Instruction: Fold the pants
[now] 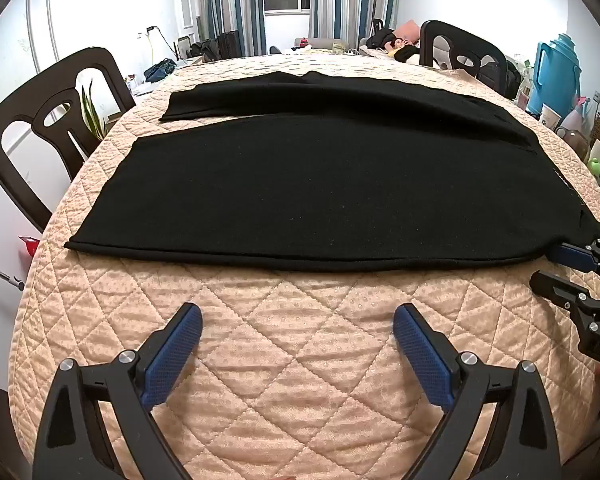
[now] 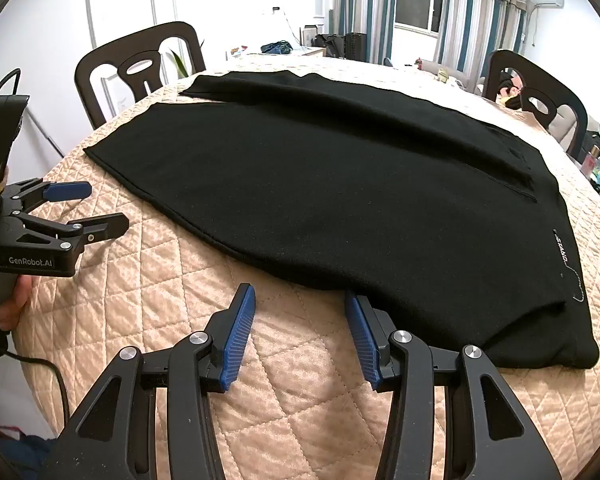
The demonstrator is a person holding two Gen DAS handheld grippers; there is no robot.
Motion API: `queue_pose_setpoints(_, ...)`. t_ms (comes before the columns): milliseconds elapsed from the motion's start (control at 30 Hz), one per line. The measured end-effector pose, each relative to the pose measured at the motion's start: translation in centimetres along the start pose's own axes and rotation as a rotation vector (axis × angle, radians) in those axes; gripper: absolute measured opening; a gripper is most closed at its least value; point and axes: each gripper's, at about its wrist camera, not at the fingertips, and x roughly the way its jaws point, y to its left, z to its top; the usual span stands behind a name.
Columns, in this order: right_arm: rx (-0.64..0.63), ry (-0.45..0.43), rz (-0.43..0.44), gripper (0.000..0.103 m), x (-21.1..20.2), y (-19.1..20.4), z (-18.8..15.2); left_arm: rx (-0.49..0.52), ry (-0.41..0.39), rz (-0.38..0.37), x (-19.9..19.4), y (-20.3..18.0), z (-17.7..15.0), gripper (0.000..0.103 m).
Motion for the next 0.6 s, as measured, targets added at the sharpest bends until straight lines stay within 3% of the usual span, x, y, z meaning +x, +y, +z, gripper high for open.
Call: queue_pose_setpoints(600,0.002,0.000,0.002,0.048,-0.01,-0.02,0.00,-0.002,-0.003,-0.002,0.00,0.02,0.01,0.098)
